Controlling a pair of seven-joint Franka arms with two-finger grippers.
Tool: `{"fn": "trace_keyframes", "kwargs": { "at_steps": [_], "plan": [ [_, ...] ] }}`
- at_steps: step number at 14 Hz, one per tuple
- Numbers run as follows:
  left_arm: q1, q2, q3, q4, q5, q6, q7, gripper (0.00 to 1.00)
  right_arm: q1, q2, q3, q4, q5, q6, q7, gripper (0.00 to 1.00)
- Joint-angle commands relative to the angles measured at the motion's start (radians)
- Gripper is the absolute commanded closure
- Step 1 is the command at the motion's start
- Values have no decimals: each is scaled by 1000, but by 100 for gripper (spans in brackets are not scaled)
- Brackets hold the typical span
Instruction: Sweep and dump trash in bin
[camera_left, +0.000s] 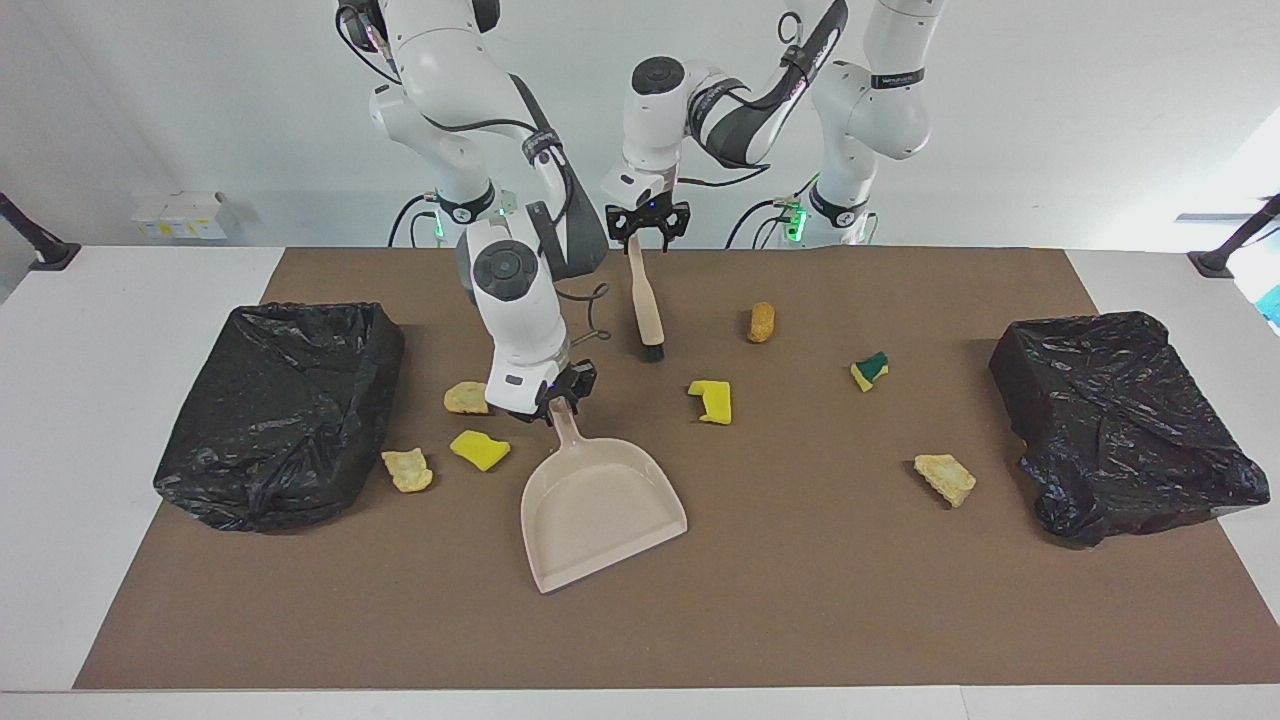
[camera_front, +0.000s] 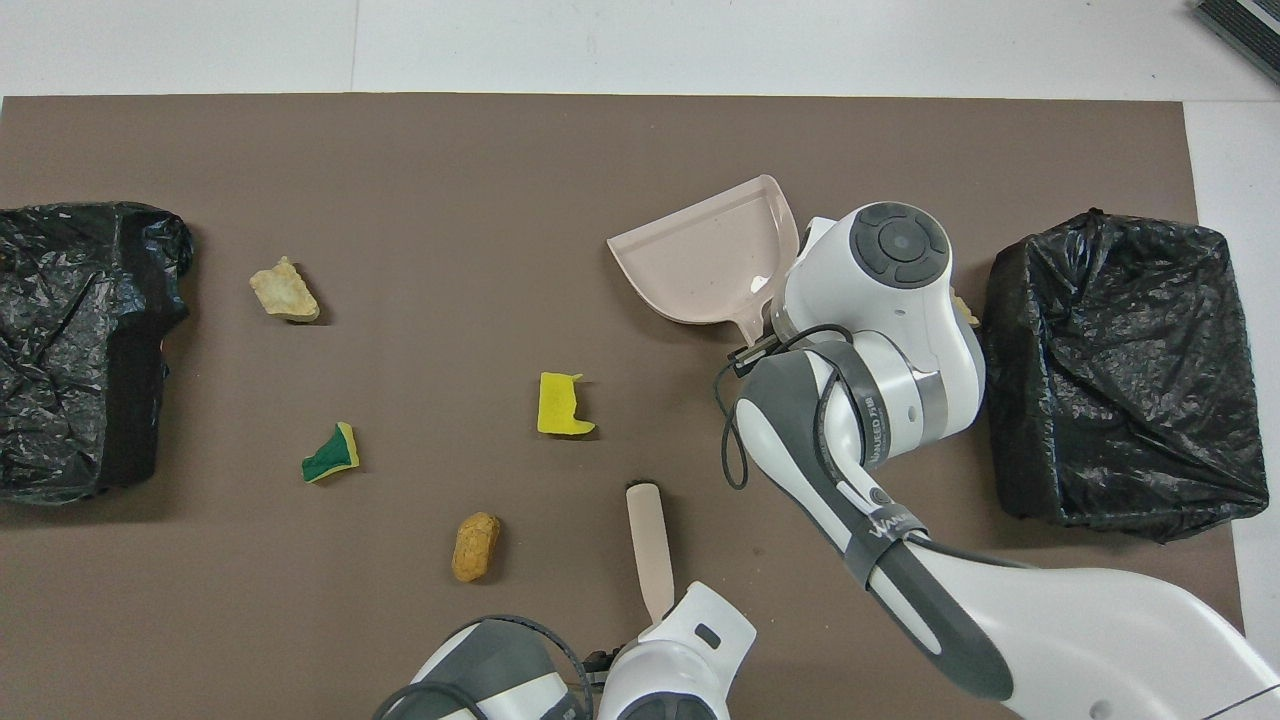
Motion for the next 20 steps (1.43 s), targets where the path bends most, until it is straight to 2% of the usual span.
{"fn": "trace_keyframes", "kwargs": {
  "at_steps": [1, 4, 7, 8, 14, 17, 20],
  "plan": [
    [-40, 5, 16, -35, -14, 56, 10, 27, -7, -20, 3, -6, -5, -32, -37, 100],
    [-63, 36, 16, -49, -14, 63, 4, 26, -21, -50, 3, 2, -5, -85, -52, 100],
    [-66, 39, 16, -46, -14, 79, 4, 26, -31, -87, -7, 0, -7, -171, -222, 100],
    [-66, 41, 16, -45, -14, 77, 4, 26, -65, -87, -6, 0, -8, -186, -277, 100],
    [-65, 39, 16, -49, -14, 74, 31, 26, -147, -84, -7, -2, -13, -203, -776, 100],
    [-63, 41, 16, -51, -14, 68, 77, 26, -142, -86, -6, -2, -114, -203, -1081, 100],
    [-65, 59, 16, -49, -14, 67, 88, 28, -136, -97, -6, -14, -135, -231, -1178, 100]
  ]
}}
